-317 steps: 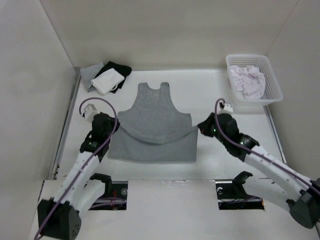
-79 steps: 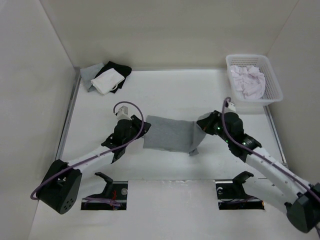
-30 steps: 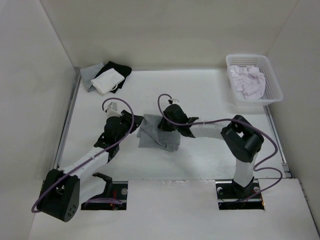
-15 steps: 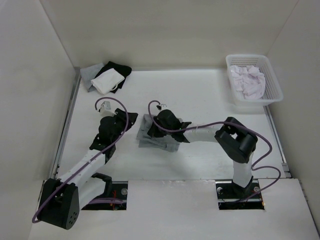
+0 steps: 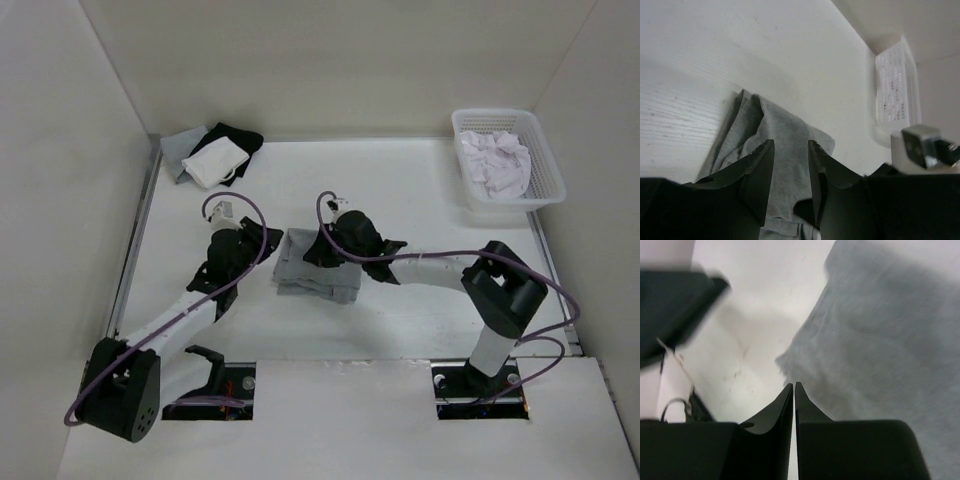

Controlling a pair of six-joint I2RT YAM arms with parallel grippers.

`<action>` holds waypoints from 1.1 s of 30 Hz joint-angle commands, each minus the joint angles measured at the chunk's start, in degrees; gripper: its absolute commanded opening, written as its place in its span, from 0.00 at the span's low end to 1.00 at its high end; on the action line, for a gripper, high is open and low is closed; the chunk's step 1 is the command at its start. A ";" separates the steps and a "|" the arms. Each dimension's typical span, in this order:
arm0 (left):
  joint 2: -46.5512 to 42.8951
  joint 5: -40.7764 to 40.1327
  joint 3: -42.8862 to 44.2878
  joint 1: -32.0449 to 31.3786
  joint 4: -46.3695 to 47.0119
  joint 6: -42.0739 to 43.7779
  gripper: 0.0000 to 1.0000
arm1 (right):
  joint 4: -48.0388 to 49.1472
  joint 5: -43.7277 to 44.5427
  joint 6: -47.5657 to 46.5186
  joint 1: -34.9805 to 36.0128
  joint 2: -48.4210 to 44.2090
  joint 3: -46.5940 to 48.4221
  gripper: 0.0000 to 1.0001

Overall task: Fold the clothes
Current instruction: Fold the tank top

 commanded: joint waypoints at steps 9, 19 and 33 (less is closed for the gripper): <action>15.16 -0.48 7.38 -7.99 9.69 0.22 0.12 | 8.73 1.79 3.76 0.93 6.87 -2.56 0.04; 29.49 1.11 11.16 -5.98 18.47 -1.02 0.11 | 13.65 1.88 2.62 -2.48 -3.15 -9.59 0.22; 42.85 2.77 14.94 -2.02 26.39 -2.60 0.12 | 25.51 -0.92 10.61 -16.11 4.84 -12.85 0.06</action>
